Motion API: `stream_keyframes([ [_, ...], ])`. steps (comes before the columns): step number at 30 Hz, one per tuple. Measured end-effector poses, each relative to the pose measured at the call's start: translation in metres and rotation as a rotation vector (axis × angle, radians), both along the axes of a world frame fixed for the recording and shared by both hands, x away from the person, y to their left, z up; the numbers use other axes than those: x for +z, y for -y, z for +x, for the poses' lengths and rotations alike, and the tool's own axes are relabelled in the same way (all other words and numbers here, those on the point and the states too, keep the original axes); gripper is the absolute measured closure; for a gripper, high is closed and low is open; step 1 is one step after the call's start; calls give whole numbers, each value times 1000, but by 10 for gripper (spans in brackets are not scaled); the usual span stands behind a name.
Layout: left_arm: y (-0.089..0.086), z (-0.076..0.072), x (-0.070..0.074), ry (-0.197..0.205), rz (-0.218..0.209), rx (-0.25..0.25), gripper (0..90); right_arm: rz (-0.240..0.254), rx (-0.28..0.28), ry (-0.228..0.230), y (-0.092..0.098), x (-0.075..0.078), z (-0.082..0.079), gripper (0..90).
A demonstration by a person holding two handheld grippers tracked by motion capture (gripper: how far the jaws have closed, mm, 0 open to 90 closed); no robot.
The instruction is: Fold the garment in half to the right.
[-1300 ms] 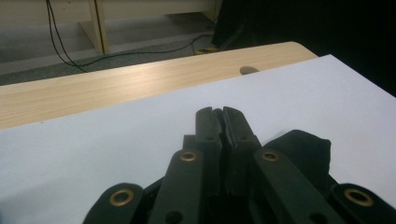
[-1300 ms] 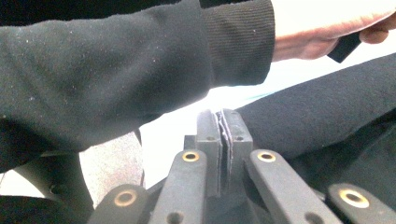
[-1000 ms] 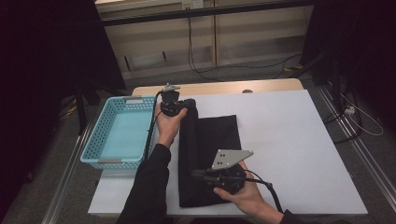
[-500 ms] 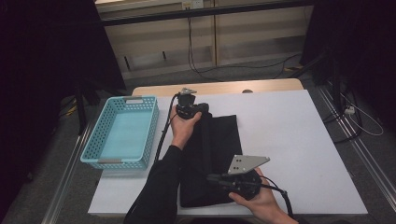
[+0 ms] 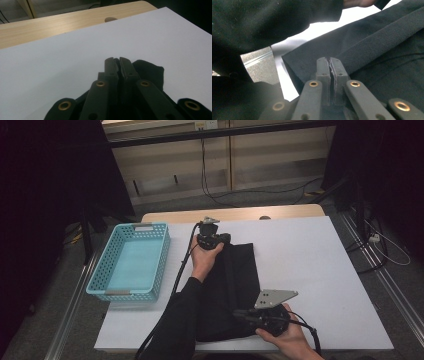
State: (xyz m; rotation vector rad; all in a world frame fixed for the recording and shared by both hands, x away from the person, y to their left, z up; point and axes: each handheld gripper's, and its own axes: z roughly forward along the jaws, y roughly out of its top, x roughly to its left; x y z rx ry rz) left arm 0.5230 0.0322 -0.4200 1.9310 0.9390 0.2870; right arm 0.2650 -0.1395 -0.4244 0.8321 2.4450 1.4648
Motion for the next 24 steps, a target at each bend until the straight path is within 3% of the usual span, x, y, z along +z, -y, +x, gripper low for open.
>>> stream_keyframes([
  [24, 37, 8, -18, -47, -13, -22, 853, -86, -21, -19, 22, -14, -3, 871],
])
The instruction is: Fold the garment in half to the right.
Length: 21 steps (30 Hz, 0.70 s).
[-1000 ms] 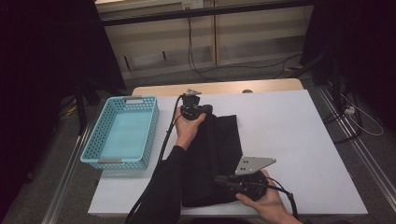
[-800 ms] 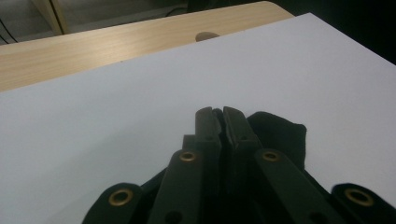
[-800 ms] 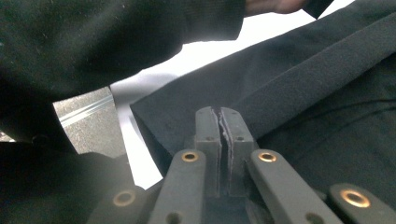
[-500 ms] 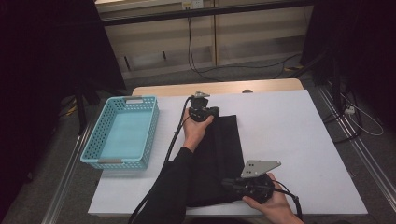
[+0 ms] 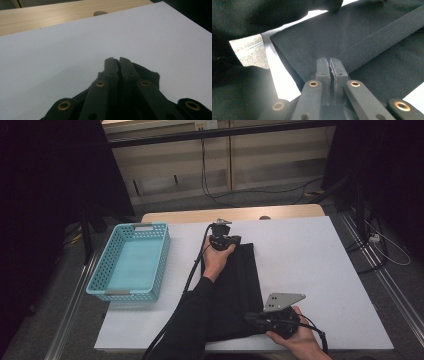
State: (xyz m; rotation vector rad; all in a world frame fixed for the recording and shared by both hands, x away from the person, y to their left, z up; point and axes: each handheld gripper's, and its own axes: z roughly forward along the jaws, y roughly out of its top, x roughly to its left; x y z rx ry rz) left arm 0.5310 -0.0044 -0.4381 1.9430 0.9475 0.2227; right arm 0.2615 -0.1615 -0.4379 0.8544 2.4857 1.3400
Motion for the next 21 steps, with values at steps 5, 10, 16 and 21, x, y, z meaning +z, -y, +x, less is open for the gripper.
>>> stream_keyframes([
  [5, 4, 3, -6, -14, -11, 4, 853, -29, -1, 13, 0, -2, -1, 872],
  [10, 7, 4, -13, -18, 11, 7, 852, -39, -17, 5, 4, -3, 0, 871],
  [16, 11, 4, -19, -25, 33, -4, 837, -59, -20, -24, 10, -8, 0, 867],
  [21, 13, 3, -20, -22, 30, -20, 834, -84, -9, -48, 8, -14, 0, 864],
])
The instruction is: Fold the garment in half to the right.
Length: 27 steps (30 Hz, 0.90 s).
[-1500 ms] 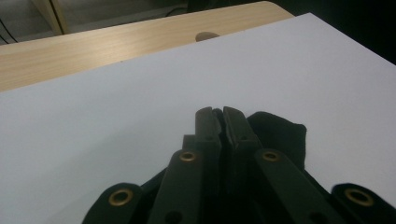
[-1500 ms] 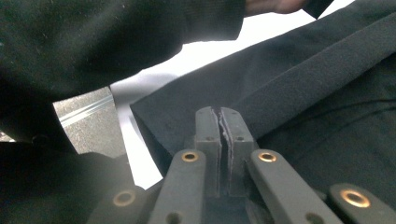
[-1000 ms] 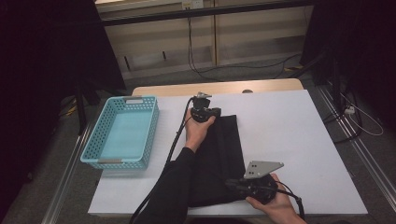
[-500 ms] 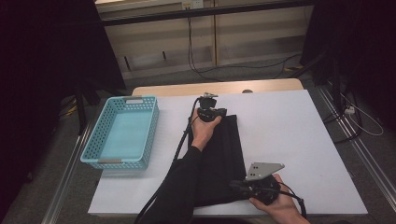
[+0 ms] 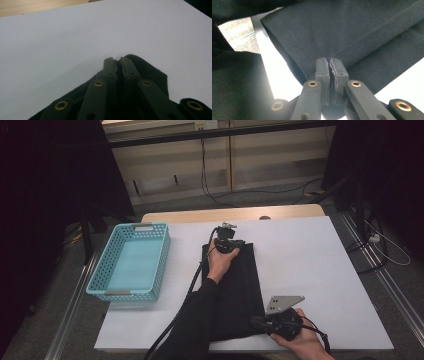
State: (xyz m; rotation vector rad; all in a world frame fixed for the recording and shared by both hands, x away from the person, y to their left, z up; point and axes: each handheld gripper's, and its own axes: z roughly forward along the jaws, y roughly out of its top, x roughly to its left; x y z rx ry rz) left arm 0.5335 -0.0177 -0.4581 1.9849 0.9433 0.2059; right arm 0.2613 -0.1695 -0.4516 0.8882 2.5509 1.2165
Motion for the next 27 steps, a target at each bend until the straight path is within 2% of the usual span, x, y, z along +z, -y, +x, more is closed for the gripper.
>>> stream_keyframes([
  [2, 2, -1, 1, 8, 12, -13, 844, -6, 0, -2, -1, 0, -1, 865],
  [5, 6, -1, 3, 7, 1, -7, 848, -27, -1, 12, -1, -1, -3, 868],
  [9, 10, 0, 3, 11, 22, -17, 848, -27, -8, 3, 1, -2, -3, 867],
  [12, 11, -1, 4, 2, 2, -5, 838, -29, -14, 1, 3, -2, -3, 864],
  [17, 11, -3, 5, -21, -22, -47, 802, -30, -13, -29, 7, -3, -4, 855],
  [21, 13, -6, 9, -27, -26, -67, 817, -34, -11, -28, 8, -3, -5, 868],
  [24, 16, -5, 11, -32, -39, -45, 825, -35, -13, -33, 10, -3, -6, 873],
  [27, 19, -3, 10, -42, -40, -46, 819, -33, -16, -35, 12, -2, -7, 873],
])
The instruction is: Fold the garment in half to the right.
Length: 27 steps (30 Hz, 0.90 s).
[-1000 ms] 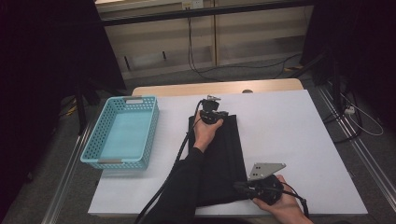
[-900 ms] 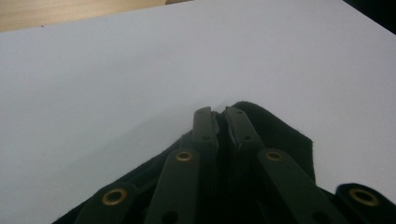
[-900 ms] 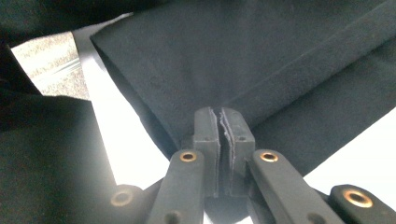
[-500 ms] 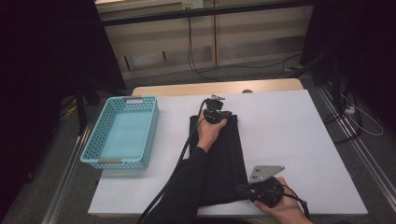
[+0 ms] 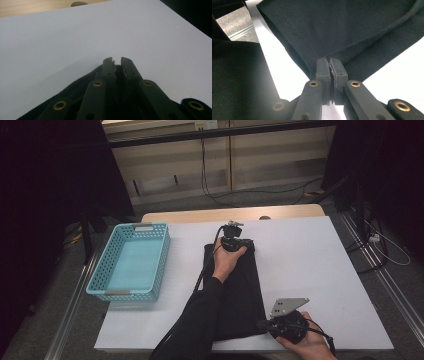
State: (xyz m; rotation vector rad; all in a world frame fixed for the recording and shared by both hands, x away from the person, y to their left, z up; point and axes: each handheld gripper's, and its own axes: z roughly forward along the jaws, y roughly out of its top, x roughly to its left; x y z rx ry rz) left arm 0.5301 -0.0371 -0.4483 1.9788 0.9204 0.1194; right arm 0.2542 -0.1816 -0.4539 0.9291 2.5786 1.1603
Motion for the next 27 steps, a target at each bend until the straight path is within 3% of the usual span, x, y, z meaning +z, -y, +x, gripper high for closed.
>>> stream_keyframes([
  [6, 3, -2, 2, 11, -21, -21, 763, 5, -9, -17, 7, -1, -2, 870],
  [13, -6, -6, 19, 36, -54, -10, 648, 11, -12, -20, 13, 0, -6, 873],
  [22, -31, -9, 26, 63, -28, 43, 431, 16, -20, -35, 20, 0, -10, 852],
  [27, -47, -14, 28, 95, 5, 70, 312, 50, -50, -3, 25, 4, -9, 778],
])
